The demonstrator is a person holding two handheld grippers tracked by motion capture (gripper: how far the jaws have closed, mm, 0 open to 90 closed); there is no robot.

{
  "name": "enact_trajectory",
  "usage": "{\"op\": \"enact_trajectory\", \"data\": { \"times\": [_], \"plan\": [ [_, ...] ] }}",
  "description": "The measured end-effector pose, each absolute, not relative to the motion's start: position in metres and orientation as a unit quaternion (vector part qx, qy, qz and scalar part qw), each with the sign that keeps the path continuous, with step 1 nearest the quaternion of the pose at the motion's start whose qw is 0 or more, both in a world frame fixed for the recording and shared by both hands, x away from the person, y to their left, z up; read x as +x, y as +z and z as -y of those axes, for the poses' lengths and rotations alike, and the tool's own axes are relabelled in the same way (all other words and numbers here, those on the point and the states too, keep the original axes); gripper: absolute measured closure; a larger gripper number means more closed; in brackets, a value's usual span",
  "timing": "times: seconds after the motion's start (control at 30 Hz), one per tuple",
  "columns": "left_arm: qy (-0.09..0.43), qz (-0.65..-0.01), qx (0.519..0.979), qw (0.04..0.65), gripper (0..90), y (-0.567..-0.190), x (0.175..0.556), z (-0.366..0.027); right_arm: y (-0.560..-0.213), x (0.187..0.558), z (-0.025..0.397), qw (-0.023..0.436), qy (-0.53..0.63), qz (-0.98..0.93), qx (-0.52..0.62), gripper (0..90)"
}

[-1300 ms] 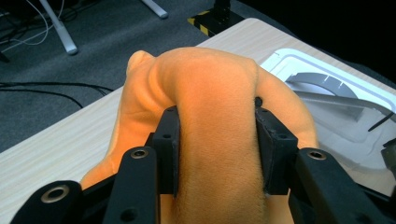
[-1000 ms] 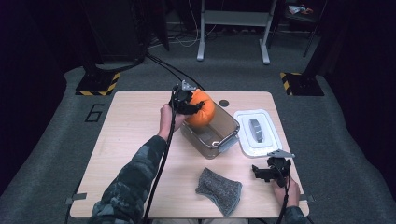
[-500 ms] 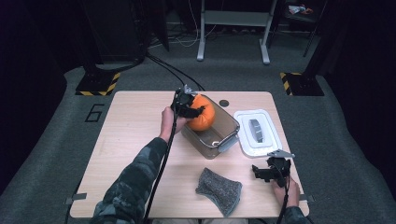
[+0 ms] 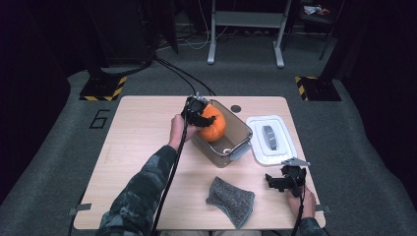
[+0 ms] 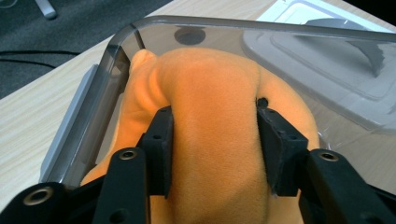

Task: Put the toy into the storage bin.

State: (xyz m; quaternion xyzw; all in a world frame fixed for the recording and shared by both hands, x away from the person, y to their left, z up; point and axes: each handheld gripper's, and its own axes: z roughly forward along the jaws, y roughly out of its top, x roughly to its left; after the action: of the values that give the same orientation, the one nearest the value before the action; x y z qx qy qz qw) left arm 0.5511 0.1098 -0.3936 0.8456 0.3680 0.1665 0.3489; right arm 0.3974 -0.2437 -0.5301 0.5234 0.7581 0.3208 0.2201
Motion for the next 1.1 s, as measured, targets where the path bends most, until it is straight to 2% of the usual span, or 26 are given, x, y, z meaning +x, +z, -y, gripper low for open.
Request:
{"op": "enact_trajectory", "data": {
  "times": [0.23, 0.7, 1.1],
  "plan": [
    [0.153, -0.373, 0.849, 0.342, 48.1, -0.398, 0.554, -0.109, -0.530, 0.397, 0.244, 0.220, 0.321, -0.758, 0.524, 0.0],
    [0.137, -0.385, 0.853, 0.324, 33.6, -0.405, 0.557, -0.106, -0.530, 0.397, 0.244, 0.220, 0.321, -0.758, 0.524, 0.0],
    [0.141, -0.379, 0.843, 0.356, 26.1, -0.392, 0.552, -0.120, -0.530, 0.397, 0.244, 0.220, 0.321, -0.758, 0.523, 0.0]
  ]
}}
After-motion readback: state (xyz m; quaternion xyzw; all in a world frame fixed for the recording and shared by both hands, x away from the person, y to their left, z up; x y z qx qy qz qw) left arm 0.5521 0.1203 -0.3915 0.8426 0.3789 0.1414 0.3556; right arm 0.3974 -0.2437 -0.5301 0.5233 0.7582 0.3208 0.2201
